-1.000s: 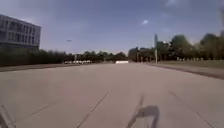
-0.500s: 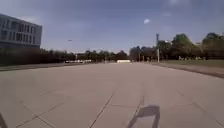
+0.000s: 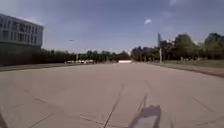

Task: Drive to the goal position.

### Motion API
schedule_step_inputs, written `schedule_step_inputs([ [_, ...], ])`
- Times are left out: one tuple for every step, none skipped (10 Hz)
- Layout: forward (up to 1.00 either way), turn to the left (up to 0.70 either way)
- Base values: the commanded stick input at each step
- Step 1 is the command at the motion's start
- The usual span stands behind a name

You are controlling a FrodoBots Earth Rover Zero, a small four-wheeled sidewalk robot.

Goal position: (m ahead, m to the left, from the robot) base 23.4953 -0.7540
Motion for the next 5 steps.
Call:
schedule_step_inputs([
  [1.0,0.01],
  [1.0,0.01],
  [1.0,0.01],
  [1.0,0.01],
  [1.0,0.01],
])
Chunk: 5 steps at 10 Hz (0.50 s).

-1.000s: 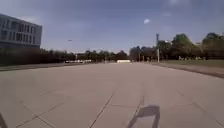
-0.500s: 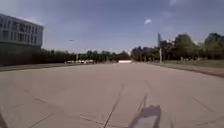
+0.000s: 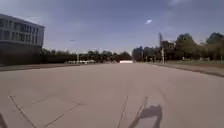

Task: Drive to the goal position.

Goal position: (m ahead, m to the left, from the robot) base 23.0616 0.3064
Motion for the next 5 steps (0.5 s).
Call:
schedule_step_inputs([
  [1.0,-0.28],
  [1.0,-0.39],
  [1.0,-0.37],
  [1.0,-0.38],
  [1.0,-0.39],
])
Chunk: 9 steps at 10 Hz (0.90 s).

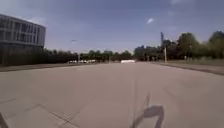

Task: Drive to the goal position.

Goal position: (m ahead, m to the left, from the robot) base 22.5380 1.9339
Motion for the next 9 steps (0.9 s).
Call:
schedule_step_inputs([
  [1.0,-0.39],
  [1.0,-0.39],
  [1.0,-0.39],
  [1.0,-0.39],
  [1.0,-0.39],
  [1.0,-0.39],
  [1.0,-0.31],
  [1.0,0.0],
  [1.0,0.01],
])
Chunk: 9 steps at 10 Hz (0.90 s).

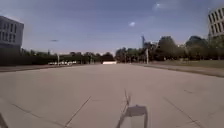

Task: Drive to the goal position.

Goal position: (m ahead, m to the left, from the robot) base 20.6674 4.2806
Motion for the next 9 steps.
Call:
schedule_step_inputs([
  [1.0,0.01],
  [1.0,0.01],
  [1.0,0.01],
  [1.0,0.01],
  [1.0,0.01],
  [1.0,0.01],
  [1.0,0.01],
  [1.0,0.01],
  [1.0,0.01],
])
